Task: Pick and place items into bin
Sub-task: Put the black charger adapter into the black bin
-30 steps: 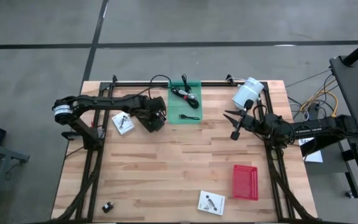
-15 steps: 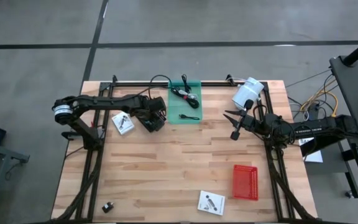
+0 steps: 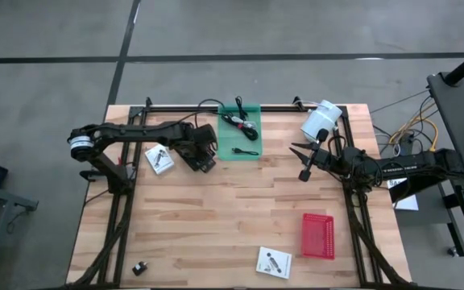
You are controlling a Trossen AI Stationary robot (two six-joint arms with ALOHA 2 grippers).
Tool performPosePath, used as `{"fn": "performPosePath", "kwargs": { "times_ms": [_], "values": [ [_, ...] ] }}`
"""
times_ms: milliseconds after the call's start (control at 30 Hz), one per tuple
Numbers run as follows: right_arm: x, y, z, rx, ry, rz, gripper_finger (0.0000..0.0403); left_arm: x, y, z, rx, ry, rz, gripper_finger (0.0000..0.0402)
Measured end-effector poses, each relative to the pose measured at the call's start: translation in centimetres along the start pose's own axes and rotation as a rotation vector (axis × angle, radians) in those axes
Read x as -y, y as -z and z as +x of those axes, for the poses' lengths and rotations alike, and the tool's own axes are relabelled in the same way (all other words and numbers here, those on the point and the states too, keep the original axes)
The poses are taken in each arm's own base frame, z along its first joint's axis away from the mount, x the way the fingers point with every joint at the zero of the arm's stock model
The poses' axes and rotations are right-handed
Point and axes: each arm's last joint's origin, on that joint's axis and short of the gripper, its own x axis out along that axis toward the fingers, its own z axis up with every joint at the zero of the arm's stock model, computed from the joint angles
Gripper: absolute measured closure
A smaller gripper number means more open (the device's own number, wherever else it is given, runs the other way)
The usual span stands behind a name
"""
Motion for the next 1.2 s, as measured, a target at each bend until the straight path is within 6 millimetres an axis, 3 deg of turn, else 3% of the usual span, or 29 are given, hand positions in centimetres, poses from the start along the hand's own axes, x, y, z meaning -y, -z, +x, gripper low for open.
{"fn": "performPosePath", "kwargs": {
  "times_ms": [300, 767, 1200],
  "values": [
    [0.0, 0.0, 0.0, 0.0, 0.001, 0.0, 0.0346, 3.4, 1.7, -1.1, -0.052, 0.142, 0.099, 0.0214],
    [0.0, -0.1, 0.0, 0.006, 0.003, -0.005, 0.0346, 8.5, 7.7, -2.2, -0.347, 0.209, -0.063, 0.0214],
    [0.2, -0.5, 0.1, 0.019, 0.008, -0.044, 0.0346, 13.1, 14.4, -4.2, -0.62, 0.186, -0.331, 0.0214]
  ]
}}
